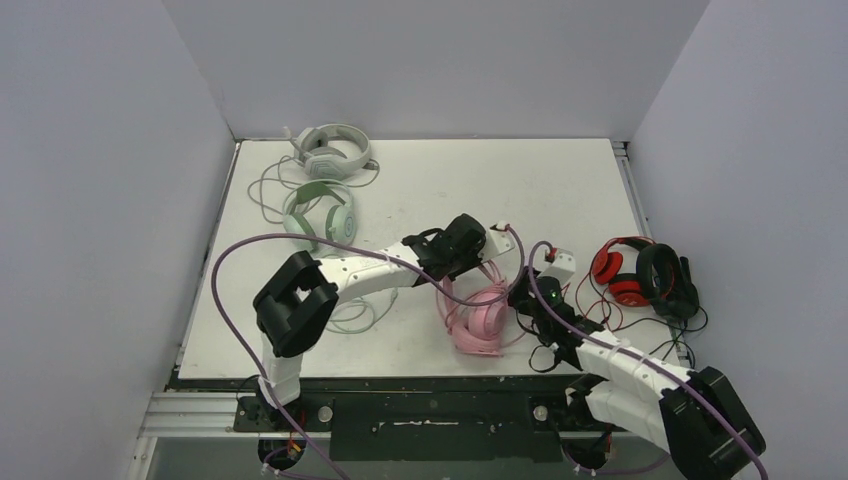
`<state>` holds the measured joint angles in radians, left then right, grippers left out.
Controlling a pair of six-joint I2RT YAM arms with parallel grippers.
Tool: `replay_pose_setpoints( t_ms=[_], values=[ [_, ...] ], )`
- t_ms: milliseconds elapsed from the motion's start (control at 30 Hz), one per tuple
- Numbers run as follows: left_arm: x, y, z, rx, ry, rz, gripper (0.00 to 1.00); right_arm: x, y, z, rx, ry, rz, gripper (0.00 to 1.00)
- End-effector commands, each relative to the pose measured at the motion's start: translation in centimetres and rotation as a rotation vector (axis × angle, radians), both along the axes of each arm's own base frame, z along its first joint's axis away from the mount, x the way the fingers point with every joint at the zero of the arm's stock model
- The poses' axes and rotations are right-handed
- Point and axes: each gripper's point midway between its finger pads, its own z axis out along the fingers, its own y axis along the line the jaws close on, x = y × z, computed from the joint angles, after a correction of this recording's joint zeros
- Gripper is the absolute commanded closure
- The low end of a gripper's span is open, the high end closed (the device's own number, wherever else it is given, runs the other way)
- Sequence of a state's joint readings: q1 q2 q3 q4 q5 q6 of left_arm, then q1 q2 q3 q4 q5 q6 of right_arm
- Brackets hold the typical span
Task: Wrap the headphones
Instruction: Place the headphones at the corner of the board.
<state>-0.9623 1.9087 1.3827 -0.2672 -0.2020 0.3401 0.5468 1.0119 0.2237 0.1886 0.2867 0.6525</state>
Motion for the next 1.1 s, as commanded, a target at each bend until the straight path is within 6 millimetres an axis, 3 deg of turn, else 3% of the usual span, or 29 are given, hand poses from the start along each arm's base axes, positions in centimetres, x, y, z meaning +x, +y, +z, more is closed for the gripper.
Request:
replay_pose_setpoints(
  t_ms=[0, 200, 400, 500, 533, 667, 867, 1067],
  values=[
    [0.2, 0.2, -1.1, 0.066, 0.035, 0.014, 1.0, 1.9, -2.3, 3.3, 0.068, -0.043, -0.132, 0.55],
    [0.5, -0.3, -1.5, 0.048, 0.032, 0.015, 1.0, 3.5, -6.5, 3.9, 0.003, -0.03, -0.283, 0.5],
    [0.9, -0.7, -1.5, 0.04, 0.028, 0.026, 1.0, 7.2, -9.8, 6.0, 0.052, 0.008, -0.335, 0.51],
    [1.2, -0.8, -1.3, 0.052, 0.029, 0.043, 1.0, 8.5, -9.7, 8.3, 0.075, -0.024, -0.293, 0.51],
    [1.3, -0.9, -1.2, 0.053, 0.033, 0.049, 0.96, 8.6, -9.5, 9.0, 0.078, -0.037, -0.281, 0.51],
    [1.6, -0.9, -0.4, 0.031, 0.031, 0.09, 0.69, 8.2, -8.9, 11.1, 0.084, -0.073, -0.232, 0.51],
    [2.5, -0.9, 2.7, -0.059, -0.003, 0.171, 0.38, 6.3, -7.0, 12.1, 0.098, -0.059, -0.097, 0.51],
    [2.8, 0.0, 7.0, -0.156, -0.051, 0.235, 0.36, 3.9, -5.2, 13.1, 0.115, -0.05, 0.034, 0.53]
  ],
)
